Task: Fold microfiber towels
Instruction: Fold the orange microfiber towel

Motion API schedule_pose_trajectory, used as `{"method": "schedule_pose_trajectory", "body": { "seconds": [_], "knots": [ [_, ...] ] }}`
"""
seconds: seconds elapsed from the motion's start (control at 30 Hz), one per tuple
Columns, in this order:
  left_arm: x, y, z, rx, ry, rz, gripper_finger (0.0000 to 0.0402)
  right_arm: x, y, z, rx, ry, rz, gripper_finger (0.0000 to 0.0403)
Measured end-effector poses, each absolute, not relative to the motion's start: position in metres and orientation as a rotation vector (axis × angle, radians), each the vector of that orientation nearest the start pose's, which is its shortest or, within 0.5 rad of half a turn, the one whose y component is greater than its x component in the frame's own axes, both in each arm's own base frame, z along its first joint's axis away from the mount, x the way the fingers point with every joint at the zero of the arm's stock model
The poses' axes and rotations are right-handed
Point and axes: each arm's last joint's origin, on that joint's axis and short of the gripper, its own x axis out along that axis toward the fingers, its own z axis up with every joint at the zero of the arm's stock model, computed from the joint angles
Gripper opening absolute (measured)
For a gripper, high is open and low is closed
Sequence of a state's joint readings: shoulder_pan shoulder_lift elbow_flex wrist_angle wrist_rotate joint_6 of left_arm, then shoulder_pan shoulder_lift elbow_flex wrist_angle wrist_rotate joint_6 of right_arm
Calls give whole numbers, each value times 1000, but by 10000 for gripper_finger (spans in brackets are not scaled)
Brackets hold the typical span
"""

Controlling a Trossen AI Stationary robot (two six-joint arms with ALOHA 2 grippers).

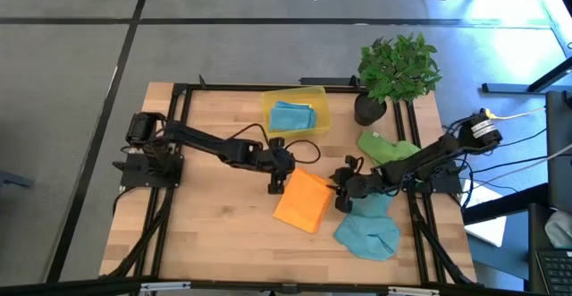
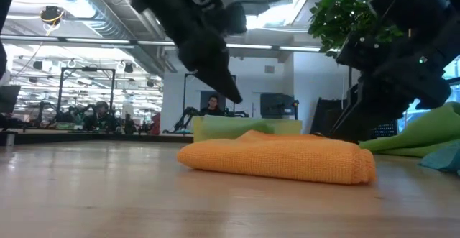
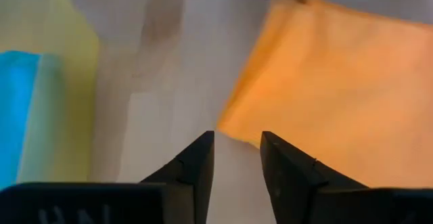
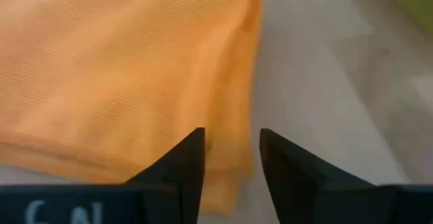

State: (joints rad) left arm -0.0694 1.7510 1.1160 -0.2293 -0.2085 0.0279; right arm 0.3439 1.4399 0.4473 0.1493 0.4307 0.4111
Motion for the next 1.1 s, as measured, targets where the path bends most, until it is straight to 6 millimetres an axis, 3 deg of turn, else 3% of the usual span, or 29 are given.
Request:
{"method": "schedule_pose_trajectory", "body": {
  "seconds": [0.2,0.37,0.53,0.9,1.1],
  "knots": [
    [352,-61,204,240,840,-31,107,213,67,147,68,688,-202,164],
    [341,-100,199,308,865,-148,106,219,95,163,12,519,93,167],
    [335,-128,193,345,861,-165,106,227,119,157,-21,444,241,180],
    [334,-135,181,318,898,-125,147,264,146,146,-94,491,264,271],
    [341,-138,164,309,902,-113,164,277,164,138,-197,525,307,288]
  ]
}}
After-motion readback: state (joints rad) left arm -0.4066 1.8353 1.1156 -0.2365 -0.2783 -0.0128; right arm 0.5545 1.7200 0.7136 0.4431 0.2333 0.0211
